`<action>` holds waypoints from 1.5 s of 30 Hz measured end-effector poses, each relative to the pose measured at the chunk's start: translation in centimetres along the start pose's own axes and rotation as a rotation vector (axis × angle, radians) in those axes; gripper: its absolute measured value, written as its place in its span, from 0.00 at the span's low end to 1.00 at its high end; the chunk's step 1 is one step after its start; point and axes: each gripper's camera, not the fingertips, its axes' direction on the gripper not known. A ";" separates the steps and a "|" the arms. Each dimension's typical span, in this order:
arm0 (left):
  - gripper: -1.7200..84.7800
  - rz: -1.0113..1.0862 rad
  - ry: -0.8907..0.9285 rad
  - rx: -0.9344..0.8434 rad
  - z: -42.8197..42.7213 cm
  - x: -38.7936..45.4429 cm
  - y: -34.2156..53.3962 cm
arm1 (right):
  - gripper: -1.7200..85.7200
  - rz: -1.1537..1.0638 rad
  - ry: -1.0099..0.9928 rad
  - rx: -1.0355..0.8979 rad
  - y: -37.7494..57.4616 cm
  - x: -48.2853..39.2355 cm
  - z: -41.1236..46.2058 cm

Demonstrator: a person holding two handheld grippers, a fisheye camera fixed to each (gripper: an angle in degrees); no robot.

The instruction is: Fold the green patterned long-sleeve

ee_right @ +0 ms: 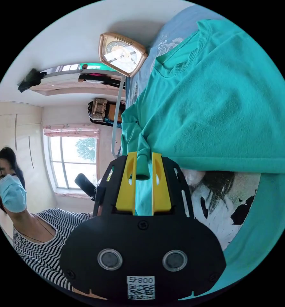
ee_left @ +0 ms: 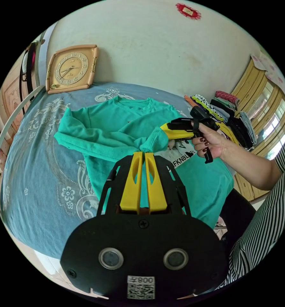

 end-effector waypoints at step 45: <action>0.06 0.136 0.258 -0.084 24.3 26.2 -3.6 | 0.03 -0.211 0.466 -0.237 -2.1 -1.5 -27.6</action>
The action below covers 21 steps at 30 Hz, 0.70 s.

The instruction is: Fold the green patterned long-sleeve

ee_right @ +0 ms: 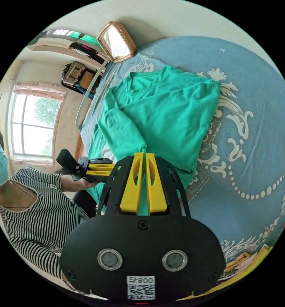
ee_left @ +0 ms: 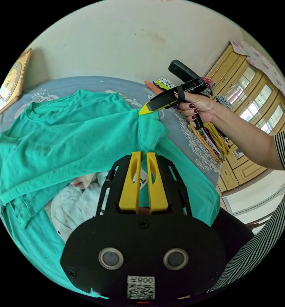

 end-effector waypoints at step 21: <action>0.03 -0.867 0.148 0.398 -10.1 -34.5 20.5 | 0.03 -0.107 0.045 0.078 0.4 -0.9 -7.2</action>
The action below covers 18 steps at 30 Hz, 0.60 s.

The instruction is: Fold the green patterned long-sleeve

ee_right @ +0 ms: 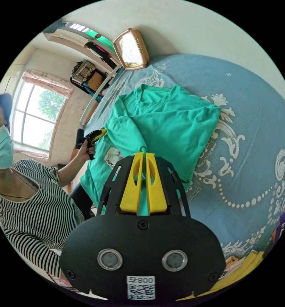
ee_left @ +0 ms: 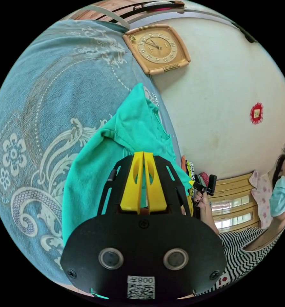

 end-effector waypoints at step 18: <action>0.03 0.439 -0.528 -0.144 10.0 0.3 -15.6 | 0.03 0.163 -0.103 0.014 2.3 5.2 0.2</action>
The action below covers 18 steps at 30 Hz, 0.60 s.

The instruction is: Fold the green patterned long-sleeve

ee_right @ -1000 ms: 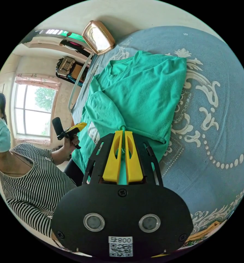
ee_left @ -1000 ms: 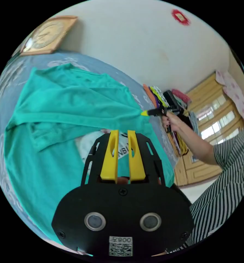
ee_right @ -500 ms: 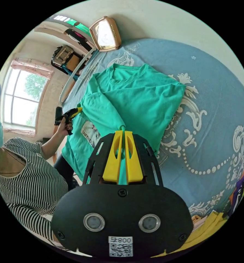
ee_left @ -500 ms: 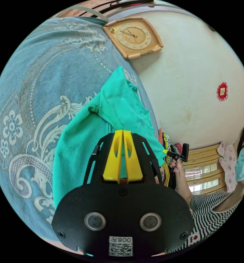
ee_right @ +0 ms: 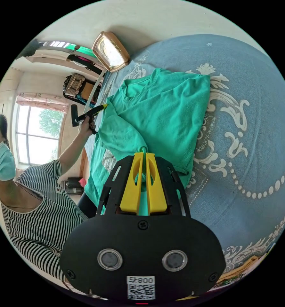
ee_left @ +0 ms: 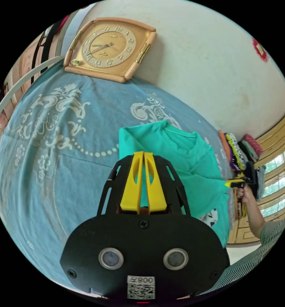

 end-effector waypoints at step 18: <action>0.10 0.081 0.005 -0.049 0.6 0.3 5.8 | 0.03 0.020 -0.030 0.009 1.0 0.1 -0.5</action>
